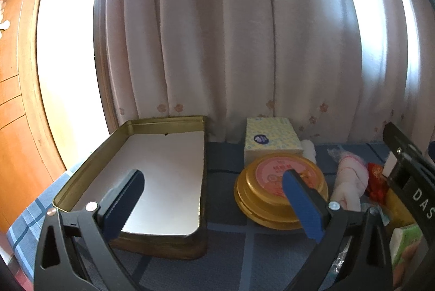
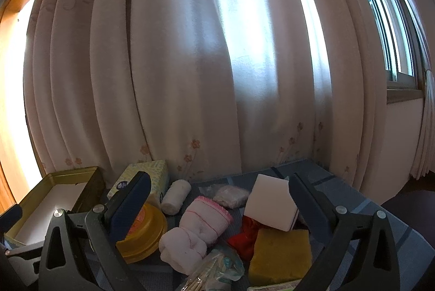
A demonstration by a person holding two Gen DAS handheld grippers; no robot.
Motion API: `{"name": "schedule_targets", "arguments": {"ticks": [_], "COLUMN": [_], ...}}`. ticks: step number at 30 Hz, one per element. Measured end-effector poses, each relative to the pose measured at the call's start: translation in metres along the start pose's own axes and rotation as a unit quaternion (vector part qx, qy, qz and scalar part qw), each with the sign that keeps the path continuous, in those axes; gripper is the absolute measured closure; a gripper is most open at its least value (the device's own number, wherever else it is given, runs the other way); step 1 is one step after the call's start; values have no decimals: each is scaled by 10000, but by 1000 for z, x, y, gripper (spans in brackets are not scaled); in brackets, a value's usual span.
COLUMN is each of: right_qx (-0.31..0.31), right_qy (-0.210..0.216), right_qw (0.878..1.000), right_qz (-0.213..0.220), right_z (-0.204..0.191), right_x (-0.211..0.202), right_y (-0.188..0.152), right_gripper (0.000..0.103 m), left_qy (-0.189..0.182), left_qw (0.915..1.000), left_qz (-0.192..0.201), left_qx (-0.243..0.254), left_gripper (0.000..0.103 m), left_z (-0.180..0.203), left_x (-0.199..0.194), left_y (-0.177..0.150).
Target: Organize soft objects
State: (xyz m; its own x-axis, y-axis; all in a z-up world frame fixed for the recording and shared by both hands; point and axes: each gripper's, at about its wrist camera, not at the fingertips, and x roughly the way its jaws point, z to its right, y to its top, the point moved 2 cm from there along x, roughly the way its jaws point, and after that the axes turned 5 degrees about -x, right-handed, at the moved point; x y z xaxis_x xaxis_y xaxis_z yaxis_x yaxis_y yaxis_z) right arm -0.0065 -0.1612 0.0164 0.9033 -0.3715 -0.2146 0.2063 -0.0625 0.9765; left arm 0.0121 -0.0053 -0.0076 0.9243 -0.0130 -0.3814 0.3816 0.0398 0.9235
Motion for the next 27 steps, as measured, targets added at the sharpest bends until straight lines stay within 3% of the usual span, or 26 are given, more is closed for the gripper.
{"name": "schedule_targets", "arguments": {"ticks": [14,21,27], "right_qx": [274,67,-112], "right_qy": [110,-50,-225], "right_qw": [9994,9996,9975], "right_qz": [199,-267,-662], "right_z": [14,41,81], "right_x": [-12,-23,-45], "right_y": [-1,-9,-15], "right_gripper": [0,1,1], "left_qy": [-247,-657,-1209], "left_qw": [9990,9956,9871], "left_qz": [-266,-521,-930], "left_qx": [264,406,493], "left_gripper": [0,0,1], "left_z": [13,27,35], "left_x": [0,-7,-16], "left_y": [-5,-13,-23]}}
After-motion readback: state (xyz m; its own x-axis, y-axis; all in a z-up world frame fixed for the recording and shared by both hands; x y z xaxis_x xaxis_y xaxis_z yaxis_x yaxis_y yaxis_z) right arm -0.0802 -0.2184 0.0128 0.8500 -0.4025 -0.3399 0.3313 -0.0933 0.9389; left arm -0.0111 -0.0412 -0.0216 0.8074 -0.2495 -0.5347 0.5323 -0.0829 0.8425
